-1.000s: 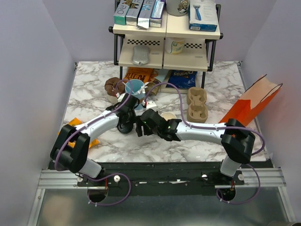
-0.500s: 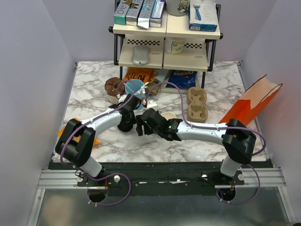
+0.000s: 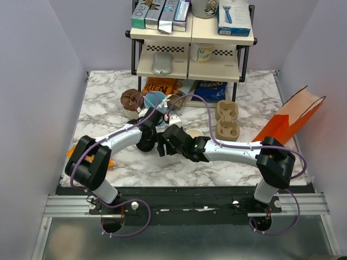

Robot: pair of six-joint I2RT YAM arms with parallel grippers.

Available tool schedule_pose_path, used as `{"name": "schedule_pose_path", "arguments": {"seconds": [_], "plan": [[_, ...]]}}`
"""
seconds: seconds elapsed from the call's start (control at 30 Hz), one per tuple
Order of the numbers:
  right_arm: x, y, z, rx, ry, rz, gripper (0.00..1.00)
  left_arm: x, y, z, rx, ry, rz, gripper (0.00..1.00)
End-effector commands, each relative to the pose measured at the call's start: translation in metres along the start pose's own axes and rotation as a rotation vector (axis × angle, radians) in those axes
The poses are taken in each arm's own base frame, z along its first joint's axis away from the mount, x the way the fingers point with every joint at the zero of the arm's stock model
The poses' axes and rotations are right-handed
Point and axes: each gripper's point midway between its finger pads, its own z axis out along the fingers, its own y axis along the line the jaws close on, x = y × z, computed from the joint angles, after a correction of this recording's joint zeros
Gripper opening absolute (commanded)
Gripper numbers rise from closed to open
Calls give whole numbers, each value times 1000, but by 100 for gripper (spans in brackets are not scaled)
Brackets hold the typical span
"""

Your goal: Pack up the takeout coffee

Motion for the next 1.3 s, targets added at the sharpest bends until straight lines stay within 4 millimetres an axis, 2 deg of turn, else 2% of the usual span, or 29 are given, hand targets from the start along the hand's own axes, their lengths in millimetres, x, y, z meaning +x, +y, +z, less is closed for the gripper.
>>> {"name": "schedule_pose_path", "arguments": {"seconds": [0.0,0.13,0.33,0.53,0.67,0.97,1.03,1.13,1.17,1.27], "plan": [[-8,-4,-4,17,-22,-3,79,-9,1,0,-31,-31,20,33],[-7,-4,-3,16,-19,-5,79,-9,1,3,-39,-24,33,34],[-8,-3,-2,9,-19,-5,79,-14,-7,-3,4,-47,29,35],[-8,-2,-2,8,-18,-7,79,-15,-2,-2,-31,-44,35,36],[-6,-3,-2,10,-16,-8,79,-11,0,0,-42,-37,33,31],[-7,-4,-2,10,-18,-5,79,-11,-2,6,-44,-30,40,29],[-6,-4,-2,11,-16,-5,79,-11,-2,7,-44,-30,39,25],[-7,-5,-2,12,-17,-4,79,-11,-2,7,-47,-25,40,10],[-8,-5,-2,14,-19,-3,79,-10,-3,6,-41,-22,40,0],[-7,-4,-2,12,-19,-1,79,-8,-5,3,-19,-12,38,0]]}}
